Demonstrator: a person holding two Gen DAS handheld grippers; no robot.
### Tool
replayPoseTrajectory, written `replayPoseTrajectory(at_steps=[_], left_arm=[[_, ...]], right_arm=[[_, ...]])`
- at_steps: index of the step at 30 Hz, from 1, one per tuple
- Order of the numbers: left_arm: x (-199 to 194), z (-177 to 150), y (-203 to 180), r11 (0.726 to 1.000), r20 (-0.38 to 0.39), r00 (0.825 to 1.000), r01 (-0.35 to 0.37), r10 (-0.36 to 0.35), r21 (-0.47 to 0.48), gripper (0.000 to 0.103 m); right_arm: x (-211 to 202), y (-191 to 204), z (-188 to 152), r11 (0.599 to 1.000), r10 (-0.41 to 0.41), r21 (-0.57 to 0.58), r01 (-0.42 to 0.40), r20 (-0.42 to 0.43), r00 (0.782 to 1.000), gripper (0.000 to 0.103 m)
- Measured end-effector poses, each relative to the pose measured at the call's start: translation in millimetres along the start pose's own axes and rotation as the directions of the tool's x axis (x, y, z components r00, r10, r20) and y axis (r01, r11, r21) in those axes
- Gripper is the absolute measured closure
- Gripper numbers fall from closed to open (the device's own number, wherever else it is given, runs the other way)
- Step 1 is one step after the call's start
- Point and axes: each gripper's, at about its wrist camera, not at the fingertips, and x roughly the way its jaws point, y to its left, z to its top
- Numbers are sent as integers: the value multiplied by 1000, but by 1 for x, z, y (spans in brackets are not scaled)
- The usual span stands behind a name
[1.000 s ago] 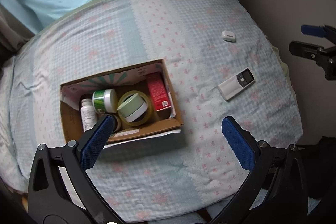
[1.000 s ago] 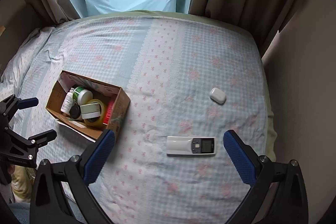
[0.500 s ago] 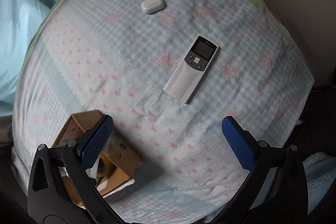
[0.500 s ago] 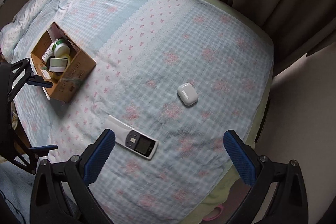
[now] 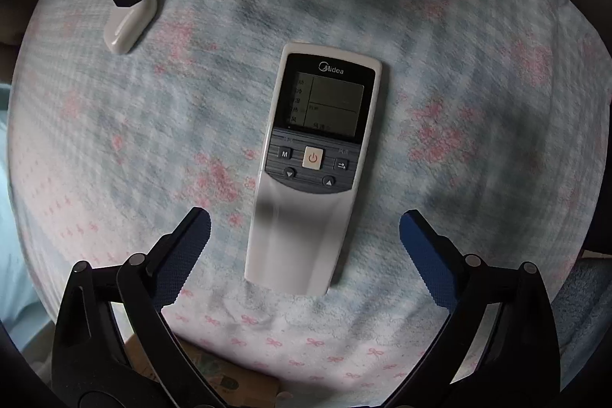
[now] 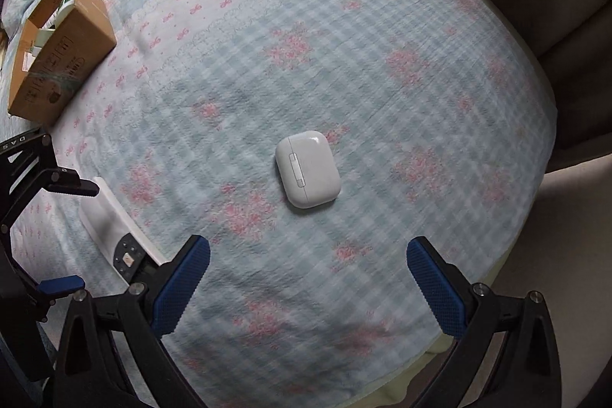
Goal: Organize rigid objects
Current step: 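Move the left tool to the remote while the right tool approaches the earbud case, then grasp the white Midea remote with the left tool while the right tool grasps the earbud case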
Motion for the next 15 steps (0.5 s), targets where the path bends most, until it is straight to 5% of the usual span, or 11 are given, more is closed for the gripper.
replayPoseTrajectory(at_steps=[13, 15], left_arm=[[29, 8, -1, 997, -27, 998, 56, -55, 43, 25], [29, 8, -1, 997, -25, 998, 57, -56, 52, 25]], right_arm=[[55, -9, 15, 998, 43, -47, -45, -28, 999, 8], [60, -9, 18, 997, 53, -54, -56, -39, 998, 19]])
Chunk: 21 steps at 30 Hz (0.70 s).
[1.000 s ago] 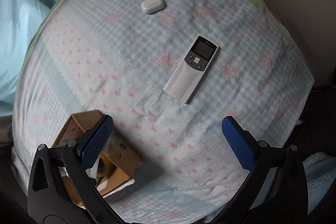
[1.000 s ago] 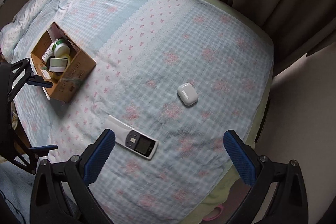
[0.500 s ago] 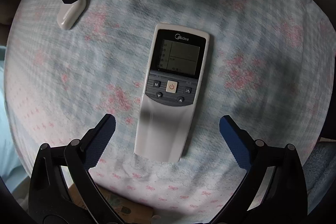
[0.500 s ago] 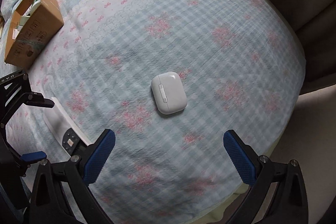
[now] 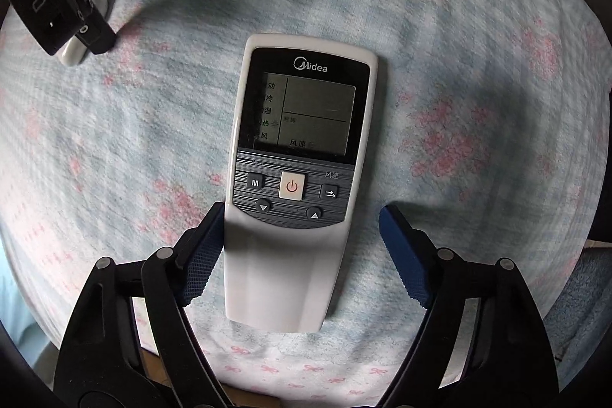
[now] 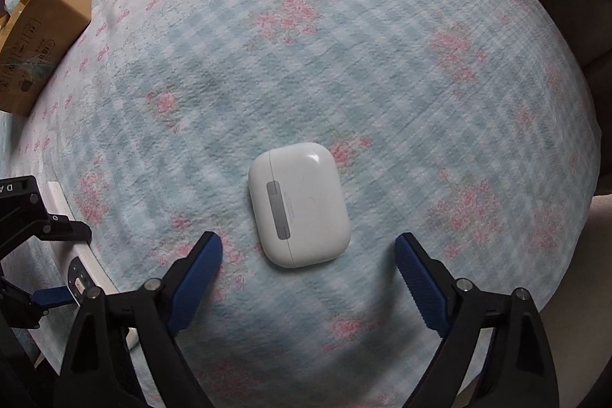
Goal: Organize rigid objects
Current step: 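Grasp the white Midea remote with the left tool while the right tool grasps the earbud case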
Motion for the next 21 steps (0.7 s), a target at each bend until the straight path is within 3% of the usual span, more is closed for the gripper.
replayPoseTrajectory(at_steps=[2, 4, 6, 9, 21], left_arm=[[0, 0, 1, 1000, -1, 1000, 3, -3, 8, 26], [-1, 0, 3, 1000, -3, 1000, 1, -1, 8, 34], [-3, -1, 8, 1000, -1, 1000, -5, 5, 7, 46], [-7, -3, 14, 1000, 5, 1000, 27, -27, 6, 46], [-22, -20, 31, 995, 38, 996, 79, -77, -60, 47]], right_arm=[[2, 0, 3, 1000, 9, 0, -9, 2, 1000, 22], [1, 1, 5, 1000, 15, -2, -15, 15, 1000, 24], [-1, 1, 8, 1000, 14, -5, -14, 13, 1000, 37], [-4, 1, 10, 1000, 4, -2, -4, 2, 1000, 59], [-14, 2, 5, 1000, -18, 19, 18, -15, 1000, 59]])
